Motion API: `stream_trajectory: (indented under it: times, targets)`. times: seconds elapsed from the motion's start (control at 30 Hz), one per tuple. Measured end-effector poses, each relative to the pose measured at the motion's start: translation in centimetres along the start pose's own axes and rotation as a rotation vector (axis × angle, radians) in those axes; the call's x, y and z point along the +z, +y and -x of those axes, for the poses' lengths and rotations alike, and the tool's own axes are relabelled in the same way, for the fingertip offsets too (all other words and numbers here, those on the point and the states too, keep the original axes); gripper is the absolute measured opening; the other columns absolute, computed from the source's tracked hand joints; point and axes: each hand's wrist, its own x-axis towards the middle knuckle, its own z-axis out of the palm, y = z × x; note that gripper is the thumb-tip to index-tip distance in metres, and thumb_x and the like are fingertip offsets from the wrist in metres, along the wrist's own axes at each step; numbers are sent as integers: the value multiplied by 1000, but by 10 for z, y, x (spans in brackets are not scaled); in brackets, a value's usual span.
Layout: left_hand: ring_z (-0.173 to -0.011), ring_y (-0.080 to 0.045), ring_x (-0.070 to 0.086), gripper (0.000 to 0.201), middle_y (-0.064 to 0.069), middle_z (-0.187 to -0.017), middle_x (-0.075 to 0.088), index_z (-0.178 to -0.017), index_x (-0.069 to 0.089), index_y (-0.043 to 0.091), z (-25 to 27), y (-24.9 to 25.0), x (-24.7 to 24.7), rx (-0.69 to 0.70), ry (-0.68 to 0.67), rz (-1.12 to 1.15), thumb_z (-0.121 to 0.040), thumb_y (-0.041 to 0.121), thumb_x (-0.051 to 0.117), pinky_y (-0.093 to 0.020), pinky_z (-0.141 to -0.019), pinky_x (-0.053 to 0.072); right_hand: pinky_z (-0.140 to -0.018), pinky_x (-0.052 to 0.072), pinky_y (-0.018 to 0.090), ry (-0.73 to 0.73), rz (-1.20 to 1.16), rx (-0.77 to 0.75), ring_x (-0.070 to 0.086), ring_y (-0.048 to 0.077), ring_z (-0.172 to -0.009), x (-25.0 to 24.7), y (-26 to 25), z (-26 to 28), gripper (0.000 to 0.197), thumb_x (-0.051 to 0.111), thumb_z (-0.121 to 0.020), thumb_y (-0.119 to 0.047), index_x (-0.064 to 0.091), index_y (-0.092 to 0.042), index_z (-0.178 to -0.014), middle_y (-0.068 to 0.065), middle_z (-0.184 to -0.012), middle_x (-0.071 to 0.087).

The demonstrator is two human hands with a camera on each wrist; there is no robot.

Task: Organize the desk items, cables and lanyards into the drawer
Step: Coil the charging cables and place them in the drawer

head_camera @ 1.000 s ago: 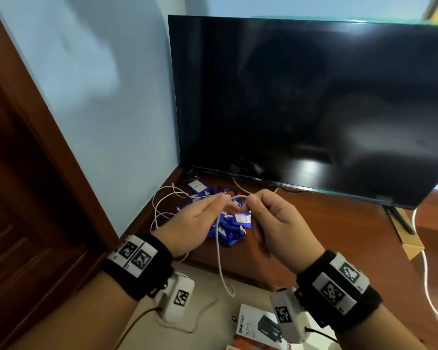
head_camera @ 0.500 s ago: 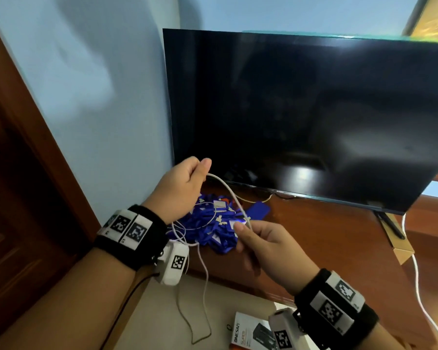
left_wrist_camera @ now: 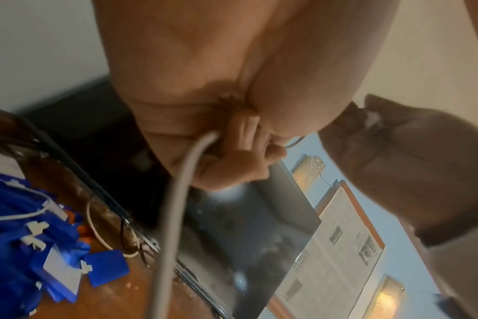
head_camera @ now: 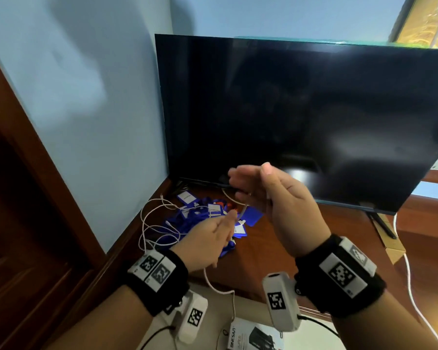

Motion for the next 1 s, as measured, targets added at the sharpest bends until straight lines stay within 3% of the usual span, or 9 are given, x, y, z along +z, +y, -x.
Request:
stream_trajectory:
  times: [0.17,0.23,0.3,0.37,0.47,0.63,0.87,0.93,1.0]
  targets:
    - [-49,-8,38,45,11,-58,38,-84,57,18,18,0,4,-27,-184,72,-108,52,38,-34,-57,50,-116,37,22,129,345,-131,48,-6,-136,-25,11,-8,39,39,-111,-35,61,-21,-141,-17,-141,61]
    - [-53,-9,41,43,13,-58,41,-89,65,21,23,9,-3,-5,-209,-27,-109,49,39,-34,-59,51,-100,41,7,100,525,-91,55,-18,-117,-28,21,-10,34,44,-110,-33,69,-18,-126,-21,-123,67]
    - [-54,-10,47,42,10,-58,47,-94,71,29,27,26,-16,38,-192,-202,-108,52,39,-32,-60,49,-71,45,19,24,806,8,61,-5,-72,-28,37,-10,34,48,-108,-37,65,-17,-87,-16,-77,63]
    - [-57,-5,55,45,10,-58,58,-96,73,33,28,43,-31,82,-141,-398,-106,57,37,-32,-64,47,-63,37,28,-92,976,118,52,7,-59,-28,54,-7,40,49,-107,-38,55,-16,-74,-5,-64,55]
    - [-47,-6,50,57,7,-47,51,-84,75,28,21,58,-54,103,12,-557,-104,64,36,-30,-57,41,-64,46,24,-250,681,285,60,11,-58,-19,59,7,42,46,-109,-33,65,-14,-76,-1,-64,67]
    - [-49,-9,51,67,-8,-58,60,-65,60,12,-4,60,-66,137,152,-455,-104,63,39,-34,-63,46,-51,41,14,-206,233,300,38,17,-41,4,41,23,54,42,-110,-36,62,-6,-69,11,-47,42]
    - [-48,-16,27,67,3,-57,30,-56,38,26,-17,30,-29,21,72,72,-91,83,39,-34,-51,28,-58,51,35,-118,-259,150,48,26,-41,18,-3,15,39,41,-107,-24,46,-9,-70,13,-50,47]
    - [-47,-17,30,69,2,-56,31,-56,39,26,-15,20,-18,-7,50,127,-84,89,39,-32,-47,35,-65,59,39,-84,-415,89,67,35,-59,14,-17,12,34,41,-104,-23,46,-7,-75,20,-64,64]
    - [-46,-15,32,64,5,-54,31,-61,40,23,-9,14,-7,-9,4,133,-97,76,35,-35,-49,43,-86,61,43,-35,-500,44,74,41,-95,6,-26,7,33,39,-106,-22,49,-6,-80,27,-93,74]
